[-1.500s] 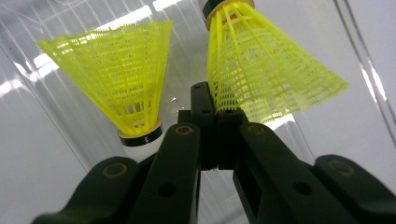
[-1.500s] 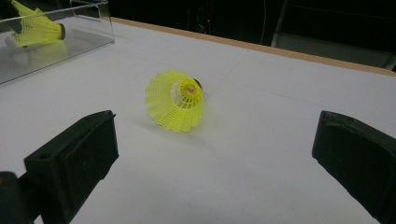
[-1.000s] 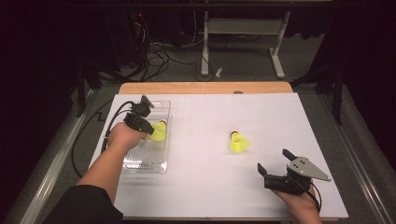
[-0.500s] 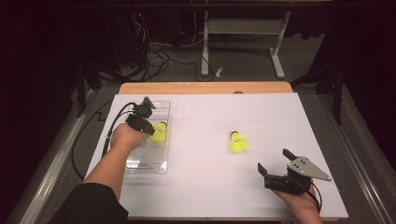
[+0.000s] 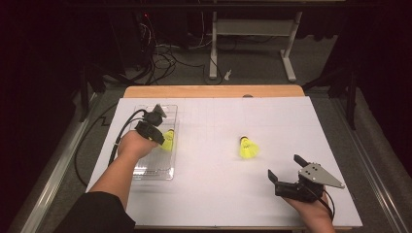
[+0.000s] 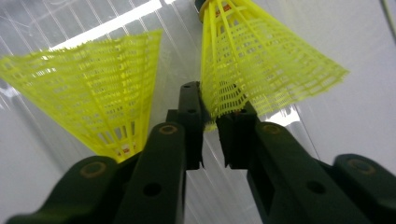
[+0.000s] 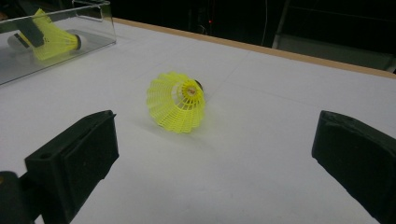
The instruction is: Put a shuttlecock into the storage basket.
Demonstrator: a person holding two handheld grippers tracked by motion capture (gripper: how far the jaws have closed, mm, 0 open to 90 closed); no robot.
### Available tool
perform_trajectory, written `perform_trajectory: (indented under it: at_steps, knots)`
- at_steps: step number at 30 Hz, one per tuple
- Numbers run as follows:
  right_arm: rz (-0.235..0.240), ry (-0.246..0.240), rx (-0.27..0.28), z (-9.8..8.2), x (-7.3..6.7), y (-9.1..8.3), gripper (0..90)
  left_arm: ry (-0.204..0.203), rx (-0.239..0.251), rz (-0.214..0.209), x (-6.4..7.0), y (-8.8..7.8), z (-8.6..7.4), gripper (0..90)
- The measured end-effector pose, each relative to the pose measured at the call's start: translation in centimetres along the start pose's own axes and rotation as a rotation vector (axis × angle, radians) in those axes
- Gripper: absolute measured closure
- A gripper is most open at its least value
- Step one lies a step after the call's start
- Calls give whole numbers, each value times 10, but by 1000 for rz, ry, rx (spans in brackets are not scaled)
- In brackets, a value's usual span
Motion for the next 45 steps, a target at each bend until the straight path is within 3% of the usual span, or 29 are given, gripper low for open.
perform_trajectory:
  at_steps: [15,20,22,23,28,33,36,45]
  knots:
    - [0,0,-2,0,-1,0,11,-4,-25,-47,12,-23,-6,506]
    - [-3,-2,0,0,-1,-1,11,-7,-6,-84,15,-37,-4,486]
    - [-2,-1,-2,0,-2,-1,11,-8,-12,-81,14,-41,-5,455]
    - [-2,-1,-2,0,-2,-1,11,-41,22,-75,15,-40,-2,445]
    - [-3,6,-3,-1,0,-1,11,-41,40,-69,16,-43,-3,382]
    - [-3,9,-2,-2,0,-1,11,-27,16,-83,21,-50,-8,295]
    - [-3,8,-7,-2,0,0,11,4,-17,-86,20,-53,-12,242]
    - [-6,7,-8,-3,1,0,11,-9,-29,-87,19,-60,-12,139]
Point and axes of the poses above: each handheld gripper's, and its own axes: y roughly forward along the jaws, z roughly out of its top, x roughly to its right, the point moved 9 cm from there along y, roughly forward along the jaws, and after that the axes turned 1 degree about z, right-handed, at the moved point
